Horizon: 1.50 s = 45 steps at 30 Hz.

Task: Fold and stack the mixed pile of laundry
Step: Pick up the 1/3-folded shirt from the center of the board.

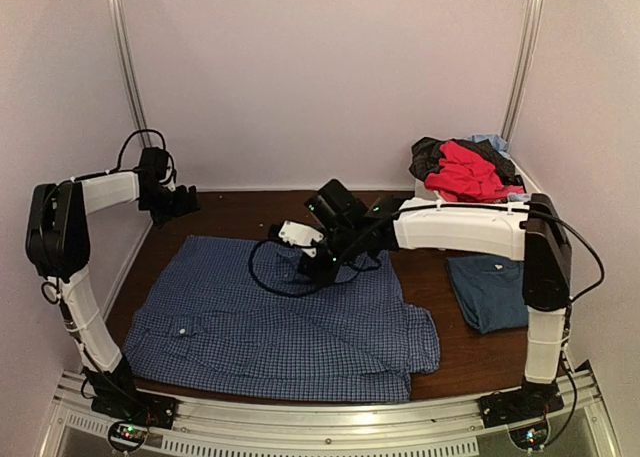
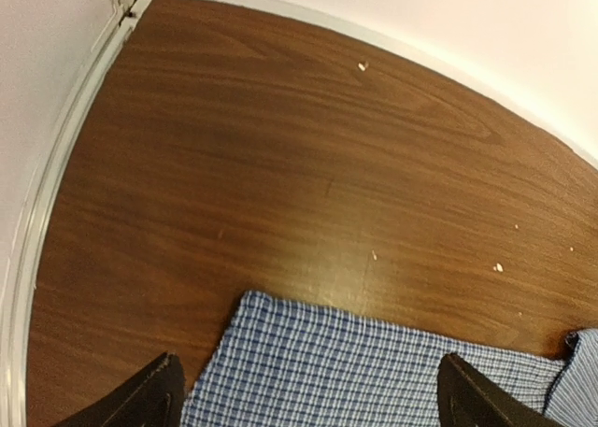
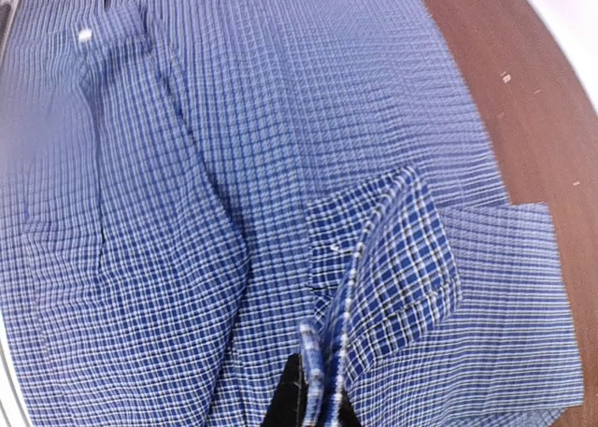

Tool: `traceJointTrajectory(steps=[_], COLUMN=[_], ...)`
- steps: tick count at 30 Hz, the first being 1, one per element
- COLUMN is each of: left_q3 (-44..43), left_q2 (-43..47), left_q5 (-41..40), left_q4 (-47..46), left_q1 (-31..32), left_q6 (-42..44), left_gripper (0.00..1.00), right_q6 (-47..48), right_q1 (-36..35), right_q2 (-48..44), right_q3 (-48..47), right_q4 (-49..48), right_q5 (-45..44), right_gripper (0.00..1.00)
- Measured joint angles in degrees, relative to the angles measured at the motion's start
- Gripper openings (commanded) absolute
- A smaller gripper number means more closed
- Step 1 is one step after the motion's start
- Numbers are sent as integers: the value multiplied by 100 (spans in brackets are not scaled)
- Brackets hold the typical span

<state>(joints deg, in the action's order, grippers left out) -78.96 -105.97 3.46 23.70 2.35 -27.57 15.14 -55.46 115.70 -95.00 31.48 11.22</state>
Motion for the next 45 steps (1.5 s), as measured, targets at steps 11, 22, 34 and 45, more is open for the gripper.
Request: traceJointTrajectory(steps=[11, 22, 34, 45], left_q3=[-1462, -474, -369, -748], left_q2=[-1180, -831, -791, -841], left_q5=[-463, 295, 660, 472], left_q4=[787, 1029, 804, 828], left_q1=[-96, -127, -129, -129], left_q6=[1845, 2310, 2002, 2286], left_gripper=[85, 79, 77, 80], right_q6=[-170, -1757, -2350, -1473], right_q1=[1296, 1657, 1799, 2791], right_q2=[-999, -966, -44, 337], right_q3=[92, 1768, 2376, 1147], right_q4=[-586, -1357, -1432, 116], right_q5=[-13, 1438, 1888, 1047], right_gripper=[0, 0, 0, 0])
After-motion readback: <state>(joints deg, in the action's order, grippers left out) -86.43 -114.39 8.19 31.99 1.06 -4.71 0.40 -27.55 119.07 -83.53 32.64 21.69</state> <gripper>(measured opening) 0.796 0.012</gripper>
